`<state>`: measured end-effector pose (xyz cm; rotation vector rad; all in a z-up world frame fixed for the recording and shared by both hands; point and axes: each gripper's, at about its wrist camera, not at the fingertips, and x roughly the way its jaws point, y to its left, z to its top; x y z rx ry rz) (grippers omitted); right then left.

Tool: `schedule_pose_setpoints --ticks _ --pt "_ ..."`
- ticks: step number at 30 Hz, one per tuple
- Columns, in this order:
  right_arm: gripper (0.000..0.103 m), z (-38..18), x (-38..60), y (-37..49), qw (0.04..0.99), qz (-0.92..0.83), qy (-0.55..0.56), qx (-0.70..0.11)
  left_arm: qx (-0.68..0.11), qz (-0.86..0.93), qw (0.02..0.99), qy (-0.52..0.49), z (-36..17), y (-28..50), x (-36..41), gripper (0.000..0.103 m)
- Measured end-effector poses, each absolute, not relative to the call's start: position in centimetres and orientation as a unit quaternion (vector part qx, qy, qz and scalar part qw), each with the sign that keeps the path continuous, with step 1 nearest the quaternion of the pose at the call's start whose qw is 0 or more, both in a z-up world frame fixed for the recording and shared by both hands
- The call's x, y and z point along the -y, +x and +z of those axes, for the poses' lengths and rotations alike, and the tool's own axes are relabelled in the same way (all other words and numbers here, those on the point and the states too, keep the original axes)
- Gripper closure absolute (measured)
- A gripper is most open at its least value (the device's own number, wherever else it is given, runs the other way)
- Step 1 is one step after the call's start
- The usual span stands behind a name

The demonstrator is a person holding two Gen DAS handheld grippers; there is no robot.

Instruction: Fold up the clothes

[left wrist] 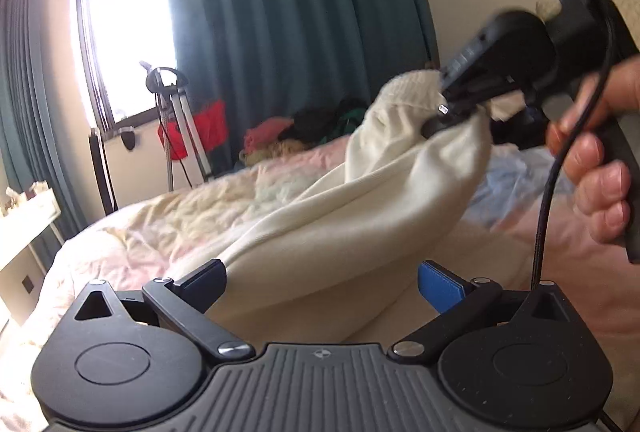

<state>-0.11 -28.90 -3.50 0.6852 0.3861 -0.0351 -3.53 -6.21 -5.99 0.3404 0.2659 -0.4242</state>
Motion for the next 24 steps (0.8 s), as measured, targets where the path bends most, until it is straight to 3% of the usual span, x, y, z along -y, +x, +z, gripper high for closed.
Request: schedule_pose_setpoints --ticks 6,12,18,24 --pt "0.076 4.7 26.1 2.1 0.926 0.037 0.34 -0.16 -0.067 -0.141 0.965 0.212 -6.4 -3.6 7.0 0.0" --pt "0.076 7.7 24.8 2.7 0.936 0.047 0.317 -0.145 -0.084 -0.013 0.964 0.252 -7.6 -1.3 6.8 0.004" --pt "0.076 2.8 28.7 1.8 0.93 0.012 0.325 -0.173 -0.133 0.045 0.984 0.112 -5.4 -0.9 0.9 0.002" --pt "0.07 -7.4 32.1 -2.0 0.903 -0.05 0.347 -0.25 -0.212 0.016 0.974 0.079 -6.0 -1.9 -0.1 0.005"
